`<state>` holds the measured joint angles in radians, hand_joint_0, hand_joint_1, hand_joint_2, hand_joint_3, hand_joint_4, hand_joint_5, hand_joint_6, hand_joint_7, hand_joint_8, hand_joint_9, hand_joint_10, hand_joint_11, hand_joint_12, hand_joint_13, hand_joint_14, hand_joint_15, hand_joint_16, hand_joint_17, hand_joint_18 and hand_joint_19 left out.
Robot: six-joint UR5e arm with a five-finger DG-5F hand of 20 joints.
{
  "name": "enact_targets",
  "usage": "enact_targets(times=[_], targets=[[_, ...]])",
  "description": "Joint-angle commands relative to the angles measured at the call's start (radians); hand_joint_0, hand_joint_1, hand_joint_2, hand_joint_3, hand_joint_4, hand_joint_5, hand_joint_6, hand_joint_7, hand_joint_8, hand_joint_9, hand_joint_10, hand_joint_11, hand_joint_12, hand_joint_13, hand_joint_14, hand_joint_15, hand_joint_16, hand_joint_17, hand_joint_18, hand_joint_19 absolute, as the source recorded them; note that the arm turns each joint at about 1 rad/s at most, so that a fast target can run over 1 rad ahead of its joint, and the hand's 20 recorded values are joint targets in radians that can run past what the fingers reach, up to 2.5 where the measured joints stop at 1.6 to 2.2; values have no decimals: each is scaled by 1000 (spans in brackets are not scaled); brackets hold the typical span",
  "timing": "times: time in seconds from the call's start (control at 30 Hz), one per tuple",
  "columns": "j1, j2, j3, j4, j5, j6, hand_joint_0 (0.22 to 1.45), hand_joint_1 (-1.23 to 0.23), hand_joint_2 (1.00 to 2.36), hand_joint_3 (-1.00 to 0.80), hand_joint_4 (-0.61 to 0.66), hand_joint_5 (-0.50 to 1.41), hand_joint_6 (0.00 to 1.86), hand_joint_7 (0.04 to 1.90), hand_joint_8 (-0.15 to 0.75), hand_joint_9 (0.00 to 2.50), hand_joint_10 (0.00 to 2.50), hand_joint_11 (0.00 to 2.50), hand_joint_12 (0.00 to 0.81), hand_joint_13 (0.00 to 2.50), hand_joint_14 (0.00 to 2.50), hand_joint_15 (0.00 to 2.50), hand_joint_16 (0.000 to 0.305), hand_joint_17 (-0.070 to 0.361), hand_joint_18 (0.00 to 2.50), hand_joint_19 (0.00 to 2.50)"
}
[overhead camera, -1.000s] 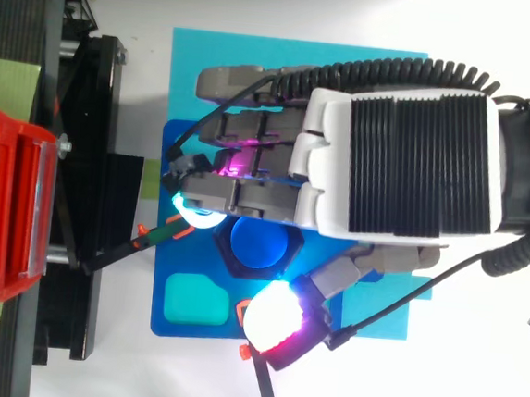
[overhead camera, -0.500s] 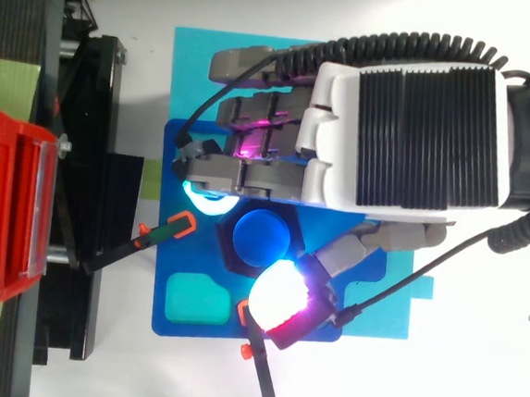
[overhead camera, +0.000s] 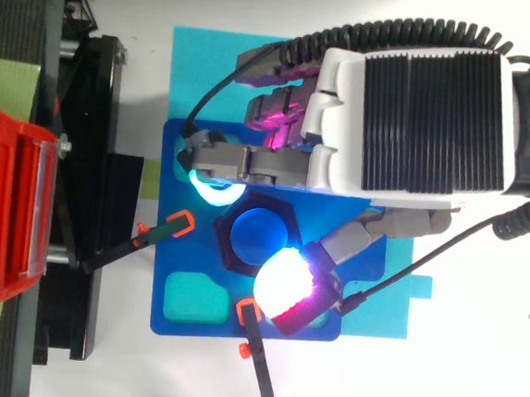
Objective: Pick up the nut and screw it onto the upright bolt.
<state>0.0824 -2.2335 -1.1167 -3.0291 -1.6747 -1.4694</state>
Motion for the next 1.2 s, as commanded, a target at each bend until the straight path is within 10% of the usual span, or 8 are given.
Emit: enact_targets(times=[0.0,0.3,0.63,1.17], targets=[[-1,0,0,4,0,0,491,-255,1000,-500,88,43,619,1372,252,1245,0,0,158,1036,0,0,19,43,712,132],[-7,0,0,1,0,1,492,-258,1000,-500,76,19,516,1644,250,1124,0,0,173,958,0,0,22,49,684,121],[-9,0,2,6,-17,1,486,-275,1000,-500,191,-85,503,989,236,991,0,0,196,816,0,0,22,50,508,48],[-12,0,2,1,-17,1,475,-266,1000,-500,160,-109,502,712,209,866,0,0,209,703,0,0,23,52,368,0]])
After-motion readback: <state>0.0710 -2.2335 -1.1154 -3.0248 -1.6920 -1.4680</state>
